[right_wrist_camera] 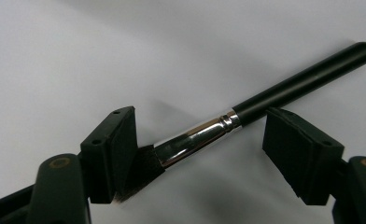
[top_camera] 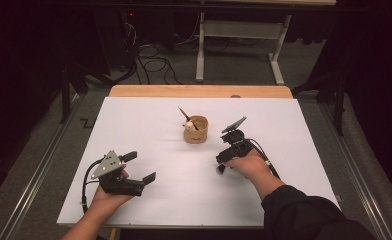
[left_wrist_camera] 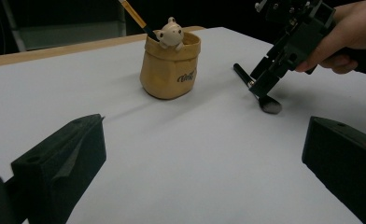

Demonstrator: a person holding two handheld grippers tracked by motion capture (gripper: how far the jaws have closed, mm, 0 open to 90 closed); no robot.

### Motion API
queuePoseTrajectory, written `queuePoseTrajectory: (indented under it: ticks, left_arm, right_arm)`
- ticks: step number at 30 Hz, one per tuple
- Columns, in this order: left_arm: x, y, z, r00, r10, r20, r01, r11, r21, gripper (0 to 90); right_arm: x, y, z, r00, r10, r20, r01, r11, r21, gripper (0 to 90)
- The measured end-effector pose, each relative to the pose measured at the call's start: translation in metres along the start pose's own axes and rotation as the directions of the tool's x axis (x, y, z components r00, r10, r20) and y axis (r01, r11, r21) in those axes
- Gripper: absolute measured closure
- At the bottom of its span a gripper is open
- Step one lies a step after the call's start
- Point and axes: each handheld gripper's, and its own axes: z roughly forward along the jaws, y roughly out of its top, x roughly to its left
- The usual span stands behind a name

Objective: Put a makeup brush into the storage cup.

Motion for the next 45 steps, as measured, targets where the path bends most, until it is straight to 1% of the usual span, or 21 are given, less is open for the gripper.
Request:
queuePoseTrajectory:
  ticks: [6, 8, 11, 15, 19, 20, 22, 24, 26, 30, 33, 35, 38, 40, 41, 43, 45]
  left_arm:
    - [-0.001, 0.000, 0.001, 1.0000, 0.001, 0.005, -0.001, 1.0000, 0.004, 0.5]
    - [-0.001, 0.000, 0.000, 1.0000, 0.003, 0.006, -0.003, 1.0000, 0.005, 0.5]
    - [-0.001, 0.000, 0.001, 1.0000, -0.001, 0.006, 0.001, 1.0000, -0.001, 0.5]
    - [-0.001, 0.000, 0.001, 1.0000, 0.002, 0.008, -0.002, 1.0000, 0.000, 0.5]
    - [-0.001, 0.000, 0.001, 1.0000, 0.000, 0.009, 0.000, 1.0000, -0.003, 0.5]
    - [-0.001, 0.000, 0.000, 1.0000, 0.001, 0.008, -0.001, 1.0000, -0.003, 0.5]
    - [0.000, 0.000, 0.000, 1.0000, 0.001, 0.009, -0.001, 1.0000, -0.004, 0.5]
    - [0.000, 0.000, 0.000, 1.0000, 0.001, 0.010, -0.001, 1.0000, -0.002, 0.5]
    - [0.000, 0.000, 0.000, 0.9999, 0.002, 0.010, -0.002, 1.0000, -0.004, 0.5]
    - [0.000, 0.000, 0.000, 0.9999, 0.002, 0.013, -0.002, 1.0000, -0.004, 0.5]
    - [-0.001, 0.000, 0.000, 0.9999, 0.002, 0.013, -0.002, 1.0000, -0.005, 0.5]
    - [-0.001, 0.000, 0.000, 0.9999, 0.002, 0.013, -0.002, 1.0000, -0.004, 0.5]
    - [-0.001, 0.000, 0.001, 0.9999, 0.002, 0.014, -0.002, 1.0000, -0.004, 0.5]
    - [-0.001, 0.000, 0.001, 0.9999, 0.002, 0.014, -0.002, 1.0000, -0.004, 0.5]
    - [-0.001, 0.000, 0.001, 0.9999, 0.003, 0.014, -0.003, 1.0000, -0.004, 0.5]
    - [-0.001, 0.000, 0.000, 0.9999, 0.003, 0.015, -0.003, 1.0000, -0.004, 0.5]
    - [-0.001, 0.000, 0.000, 0.9999, 0.004, 0.015, -0.004, 1.0000, -0.004, 0.5]
  right_arm:
    - [-0.001, 0.001, 0.000, 0.9999, 0.013, -0.004, -0.013, 0.9999, -0.011, 31.6]
    - [-0.001, 0.001, 0.000, 0.9998, 0.021, -0.006, -0.021, 0.9997, -0.010, 32.4]
    - [-0.003, 0.001, 0.000, 0.9997, 0.024, 0.006, -0.024, 0.9997, -0.001, 34.8]
    - [-0.002, 0.001, 0.001, 0.9995, 0.030, 0.009, -0.030, 0.9995, 0.003, 37.3]
    - [-0.002, 0.001, 0.004, 0.9997, 0.024, 0.010, -0.024, 0.9997, 0.009, 42.3]
    - [-0.001, 0.001, 0.004, 0.9995, 0.028, 0.012, -0.028, 0.9995, 0.012, 43.6]
    - [-0.001, 0.001, 0.004, 0.9995, 0.020, 0.023, -0.020, 0.9998, 0.010, 46.3]
    - [-0.002, 0.001, 0.003, 0.9995, 0.017, 0.025, -0.017, 0.9998, 0.010, 50.2]
    - [-0.002, 0.000, 0.002, 0.9992, 0.014, 0.039, -0.015, 0.9998, 0.014, 52.6]
    - [-0.002, -0.001, 0.001, 0.9994, 0.002, 0.036, -0.003, 0.9997, 0.022, 60.9]
    - [-0.004, -0.001, 0.000, 0.9991, 0.001, 0.042, -0.002, 0.9998, 0.020, 64.2]
    - [-0.006, -0.002, 0.000, 0.9993, 0.002, 0.038, -0.002, 0.9998, 0.018, 64.5]
    - [-0.007, -0.001, -0.002, 0.9991, 0.010, 0.040, -0.011, 0.9998, 0.014, 62.2]
    - [-0.008, -0.001, -0.002, 0.9993, 0.025, 0.029, -0.025, 0.9997, 0.005, 59.6]
    - [-0.009, 0.000, -0.002, 0.9994, 0.025, 0.026, -0.025, 0.9997, 0.002, 58.7]
    - [-0.010, 0.000, -0.001, 0.9991, 0.029, 0.029, -0.029, 0.9996, -0.001, 56.5]
    - [-0.010, 0.000, 0.000, 0.9989, 0.036, 0.031, -0.036, 0.9994, -0.003, 56.5]
